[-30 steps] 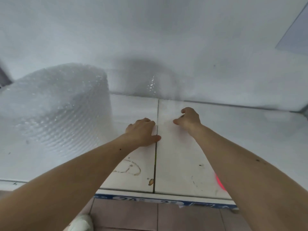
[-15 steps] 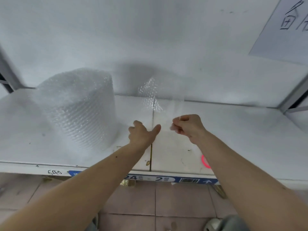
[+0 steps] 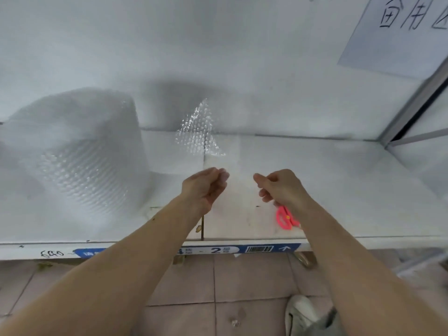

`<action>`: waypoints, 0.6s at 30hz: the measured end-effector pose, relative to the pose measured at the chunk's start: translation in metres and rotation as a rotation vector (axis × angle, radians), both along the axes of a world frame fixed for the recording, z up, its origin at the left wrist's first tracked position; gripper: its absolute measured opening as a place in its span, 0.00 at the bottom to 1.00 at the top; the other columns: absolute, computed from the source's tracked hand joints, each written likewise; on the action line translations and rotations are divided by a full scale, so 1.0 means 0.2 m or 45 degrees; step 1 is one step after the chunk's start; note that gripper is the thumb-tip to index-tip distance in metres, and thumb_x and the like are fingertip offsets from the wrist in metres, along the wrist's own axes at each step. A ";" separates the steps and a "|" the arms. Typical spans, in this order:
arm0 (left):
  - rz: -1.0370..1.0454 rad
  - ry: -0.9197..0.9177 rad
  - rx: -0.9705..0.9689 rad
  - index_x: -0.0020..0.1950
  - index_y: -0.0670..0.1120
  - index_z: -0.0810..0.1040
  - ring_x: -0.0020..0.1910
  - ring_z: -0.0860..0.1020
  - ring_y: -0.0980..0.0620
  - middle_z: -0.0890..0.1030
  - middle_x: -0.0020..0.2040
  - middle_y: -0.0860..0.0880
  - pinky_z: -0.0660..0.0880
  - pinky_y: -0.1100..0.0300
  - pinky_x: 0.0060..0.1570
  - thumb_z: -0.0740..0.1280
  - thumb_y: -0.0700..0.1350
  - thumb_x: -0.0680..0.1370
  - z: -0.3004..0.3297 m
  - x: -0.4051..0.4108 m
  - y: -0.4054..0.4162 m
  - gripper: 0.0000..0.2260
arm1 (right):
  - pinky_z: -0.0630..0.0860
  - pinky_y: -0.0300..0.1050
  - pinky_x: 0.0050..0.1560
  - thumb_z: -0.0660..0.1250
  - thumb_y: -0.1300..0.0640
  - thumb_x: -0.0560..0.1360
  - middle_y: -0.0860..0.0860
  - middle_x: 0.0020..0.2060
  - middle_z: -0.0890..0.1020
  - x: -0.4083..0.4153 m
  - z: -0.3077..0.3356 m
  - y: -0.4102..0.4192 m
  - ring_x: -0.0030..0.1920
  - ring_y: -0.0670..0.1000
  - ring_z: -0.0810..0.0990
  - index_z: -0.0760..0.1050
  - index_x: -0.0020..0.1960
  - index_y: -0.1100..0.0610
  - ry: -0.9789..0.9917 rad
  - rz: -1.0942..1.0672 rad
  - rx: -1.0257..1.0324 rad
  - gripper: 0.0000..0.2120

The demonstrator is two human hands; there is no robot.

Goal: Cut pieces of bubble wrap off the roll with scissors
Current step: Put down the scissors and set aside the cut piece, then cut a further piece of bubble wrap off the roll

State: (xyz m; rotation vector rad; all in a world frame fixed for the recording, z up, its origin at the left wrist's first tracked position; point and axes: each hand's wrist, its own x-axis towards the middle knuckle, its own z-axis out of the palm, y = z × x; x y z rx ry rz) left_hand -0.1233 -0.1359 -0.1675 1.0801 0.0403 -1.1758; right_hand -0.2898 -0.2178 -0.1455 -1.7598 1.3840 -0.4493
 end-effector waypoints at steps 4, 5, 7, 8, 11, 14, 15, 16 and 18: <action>0.084 0.012 0.021 0.49 0.39 0.78 0.38 0.82 0.47 0.82 0.42 0.39 0.82 0.56 0.39 0.69 0.30 0.75 -0.02 -0.03 -0.05 0.06 | 0.79 0.45 0.41 0.78 0.49 0.62 0.52 0.31 0.83 -0.14 -0.06 -0.12 0.35 0.50 0.82 0.83 0.42 0.61 0.623 0.110 -0.107 0.17; 0.090 0.014 0.029 0.49 0.38 0.78 0.39 0.82 0.46 0.81 0.41 0.40 0.82 0.55 0.38 0.69 0.30 0.75 -0.03 -0.04 -0.06 0.06 | 0.81 0.47 0.44 0.79 0.49 0.60 0.52 0.33 0.84 -0.16 -0.07 -0.13 0.37 0.51 0.83 0.83 0.42 0.60 0.692 0.106 -0.090 0.17; 0.089 0.016 0.048 0.51 0.38 0.78 0.40 0.83 0.46 0.81 0.41 0.40 0.82 0.56 0.38 0.69 0.30 0.75 -0.04 -0.06 -0.07 0.07 | 0.81 0.48 0.45 0.80 0.47 0.56 0.52 0.34 0.84 -0.19 -0.08 -0.13 0.39 0.52 0.83 0.82 0.42 0.58 0.751 0.085 -0.064 0.21; 0.086 0.019 0.052 0.52 0.38 0.78 0.41 0.83 0.45 0.81 0.42 0.40 0.82 0.56 0.38 0.69 0.30 0.75 -0.04 -0.07 -0.08 0.08 | 0.80 0.47 0.45 0.80 0.45 0.55 0.52 0.34 0.84 -0.19 -0.08 -0.13 0.39 0.52 0.83 0.81 0.41 0.58 0.761 0.075 -0.049 0.22; 0.081 0.021 0.067 0.53 0.37 0.78 0.43 0.83 0.45 0.81 0.43 0.40 0.82 0.57 0.39 0.70 0.31 0.74 -0.05 -0.09 -0.10 0.08 | 0.79 0.45 0.41 0.80 0.41 0.53 0.52 0.34 0.84 -0.20 -0.07 -0.15 0.38 0.51 0.83 0.81 0.41 0.58 0.786 0.048 -0.006 0.26; 0.076 0.033 0.075 0.48 0.38 0.78 0.42 0.83 0.46 0.80 0.39 0.42 0.82 0.57 0.39 0.69 0.31 0.74 -0.04 -0.11 -0.10 0.05 | 0.74 0.40 0.34 0.81 0.44 0.52 0.50 0.33 0.82 -0.21 -0.05 -0.14 0.36 0.50 0.81 0.79 0.41 0.57 0.858 0.015 0.014 0.25; 0.075 0.035 0.072 0.47 0.38 0.78 0.41 0.82 0.46 0.80 0.38 0.42 0.82 0.57 0.39 0.69 0.31 0.74 -0.04 -0.11 -0.10 0.05 | 0.71 0.39 0.32 0.81 0.46 0.53 0.50 0.32 0.81 -0.21 -0.05 -0.13 0.35 0.49 0.80 0.78 0.41 0.57 0.876 0.007 0.011 0.24; 0.074 0.032 0.073 0.46 0.39 0.78 0.40 0.82 0.46 0.80 0.37 0.42 0.82 0.57 0.39 0.69 0.31 0.74 -0.03 -0.12 -0.10 0.05 | 0.70 0.39 0.31 0.82 0.46 0.53 0.50 0.31 0.80 -0.21 -0.05 -0.13 0.34 0.49 0.79 0.77 0.40 0.57 0.884 0.002 0.004 0.23; 0.055 -0.001 0.095 0.48 0.39 0.78 0.39 0.83 0.48 0.81 0.37 0.43 0.82 0.56 0.40 0.70 0.32 0.74 -0.04 -0.11 -0.10 0.05 | 0.69 0.39 0.31 0.82 0.45 0.54 0.49 0.29 0.79 -0.22 -0.07 -0.12 0.32 0.49 0.78 0.75 0.37 0.56 0.887 0.001 -0.002 0.23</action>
